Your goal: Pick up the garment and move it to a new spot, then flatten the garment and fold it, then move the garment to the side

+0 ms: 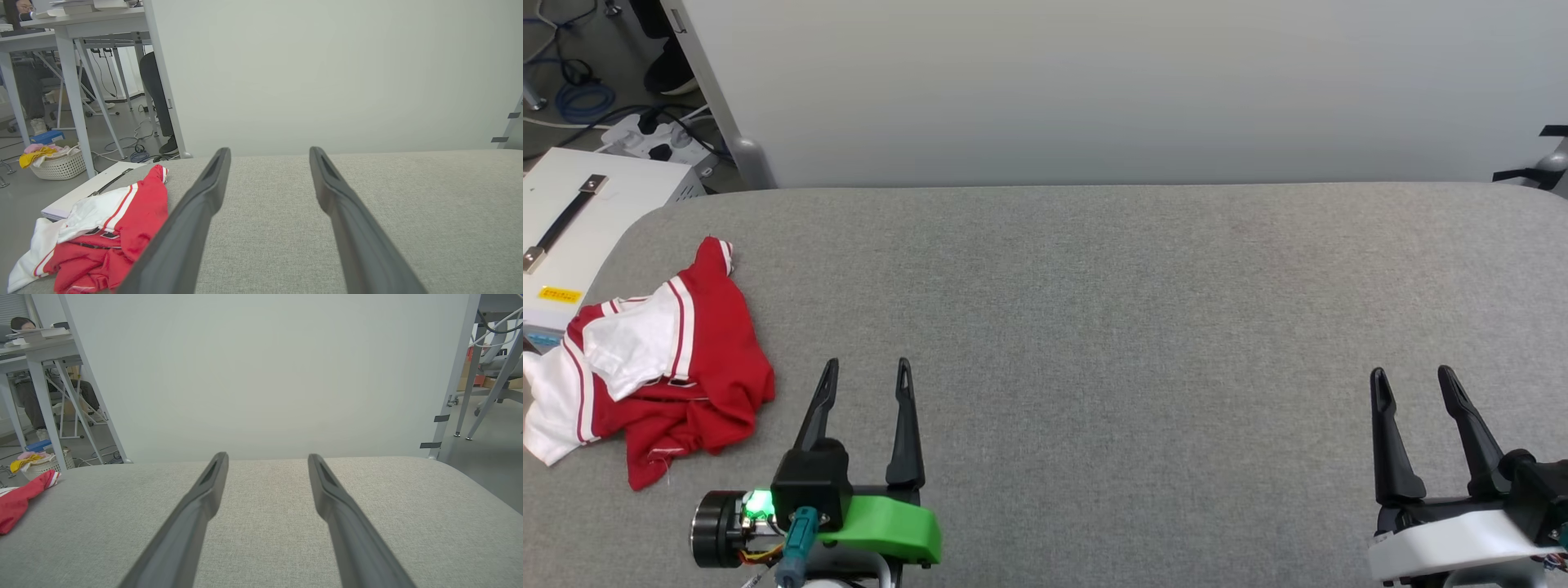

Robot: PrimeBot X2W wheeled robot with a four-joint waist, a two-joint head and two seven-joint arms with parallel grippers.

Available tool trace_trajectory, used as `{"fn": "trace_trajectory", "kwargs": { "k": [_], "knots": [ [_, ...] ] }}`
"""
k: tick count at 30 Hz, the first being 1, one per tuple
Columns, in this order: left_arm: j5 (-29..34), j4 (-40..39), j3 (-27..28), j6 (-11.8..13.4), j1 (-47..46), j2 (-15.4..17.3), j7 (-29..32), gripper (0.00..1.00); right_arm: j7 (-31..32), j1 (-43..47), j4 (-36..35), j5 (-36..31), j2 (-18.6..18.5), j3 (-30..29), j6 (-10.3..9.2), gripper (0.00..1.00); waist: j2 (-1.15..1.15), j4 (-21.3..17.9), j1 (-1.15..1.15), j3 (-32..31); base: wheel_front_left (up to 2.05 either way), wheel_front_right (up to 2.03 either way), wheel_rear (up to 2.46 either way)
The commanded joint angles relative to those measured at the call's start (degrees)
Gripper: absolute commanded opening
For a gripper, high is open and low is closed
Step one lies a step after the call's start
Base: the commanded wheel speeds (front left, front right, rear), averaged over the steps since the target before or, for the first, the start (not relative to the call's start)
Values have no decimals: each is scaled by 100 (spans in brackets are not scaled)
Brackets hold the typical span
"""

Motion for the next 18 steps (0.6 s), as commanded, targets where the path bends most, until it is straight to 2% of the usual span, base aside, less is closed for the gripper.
{"fn": "trace_trajectory", "kwargs": {
  "k": [1,18],
  "knots": [
    [-1,13,-29,64,64,-17,-58,100,-65,83,-55,82,7,-4,-3,100,0,6,0,6,0,0,0],
    [-3,129,-161,175,75,-20,-261,100,-265,179,-97,83,8,15,-4,100,0,33,0,40,0,0,0]
  ]
}}
